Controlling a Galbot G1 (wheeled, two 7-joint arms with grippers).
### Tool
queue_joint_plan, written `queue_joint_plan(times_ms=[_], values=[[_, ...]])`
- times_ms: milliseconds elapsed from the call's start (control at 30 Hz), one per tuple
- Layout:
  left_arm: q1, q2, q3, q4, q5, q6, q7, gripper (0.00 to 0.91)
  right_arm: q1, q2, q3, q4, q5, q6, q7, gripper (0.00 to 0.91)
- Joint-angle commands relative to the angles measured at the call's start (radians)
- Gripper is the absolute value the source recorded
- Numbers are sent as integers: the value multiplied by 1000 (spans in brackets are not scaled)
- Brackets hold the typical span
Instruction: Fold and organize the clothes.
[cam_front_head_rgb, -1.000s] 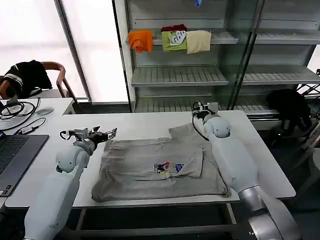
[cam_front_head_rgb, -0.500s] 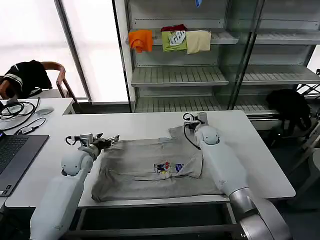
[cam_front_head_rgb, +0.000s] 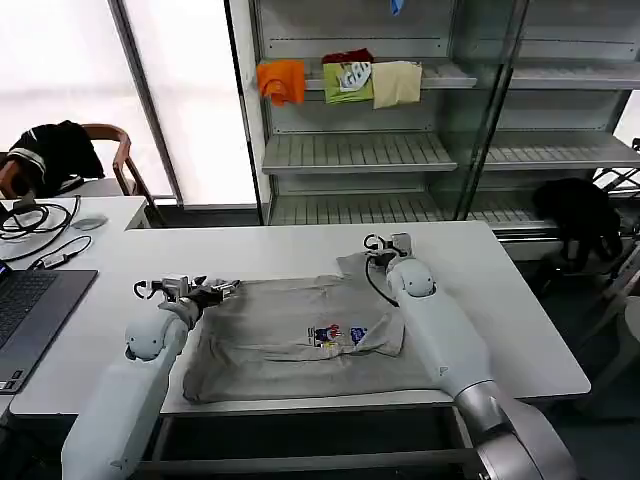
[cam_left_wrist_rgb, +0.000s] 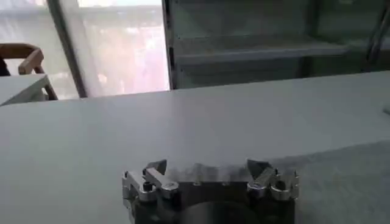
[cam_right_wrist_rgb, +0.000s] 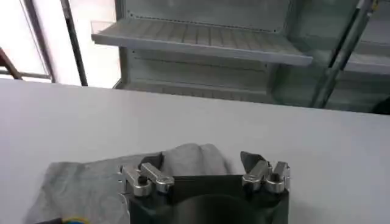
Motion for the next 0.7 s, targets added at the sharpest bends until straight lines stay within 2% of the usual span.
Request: queue_joint_plan(times_ms=[33, 67, 133, 167, 200, 233, 267, 300, 333, 400, 700], values=[[10, -1, 2, -1, 4, 0, 1, 907, -5, 4, -2, -2, -1, -4, 0, 907], [12, -1, 3, -4, 5, 0, 1, 907, -6, 4, -2, 0, -1, -5, 0, 907], [16, -1, 4, -7, 7, 0, 1, 806, -8, 3, -1, 3, 0, -8, 1, 907], [17, -1, 4, -7, 8, 0, 2, 806, -10, 3, -1, 5, -1, -8, 2, 907], [17, -2, 3, -5, 8, 0, 1, 695, -12, 1, -1, 7, -2, -8, 3, 907], [17, -2, 3, -3, 9, 0, 1, 464, -13, 1, -1, 8, -2, -8, 3, 897], [17, -2, 3, 1, 10, 0, 1, 181, -15, 0, 0, 9, -2, -9, 5, 756], [19, -3, 4, 1, 10, 0, 1, 81, -16, 0, 0, 10, -2, -9, 6, 645], [20, -3, 5, 0, 12, 0, 1, 20, -18, -1, 1, 9, -1, -9, 8, 282], [26, -6, 6, -2, 15, 0, 1, 20, -22, -1, 4, 9, 0, -12, 12, 0], [37, -11, 7, -10, 17, -1, 1, 20, -49, -6, 17, 36, 6, -13, 21, 0]])
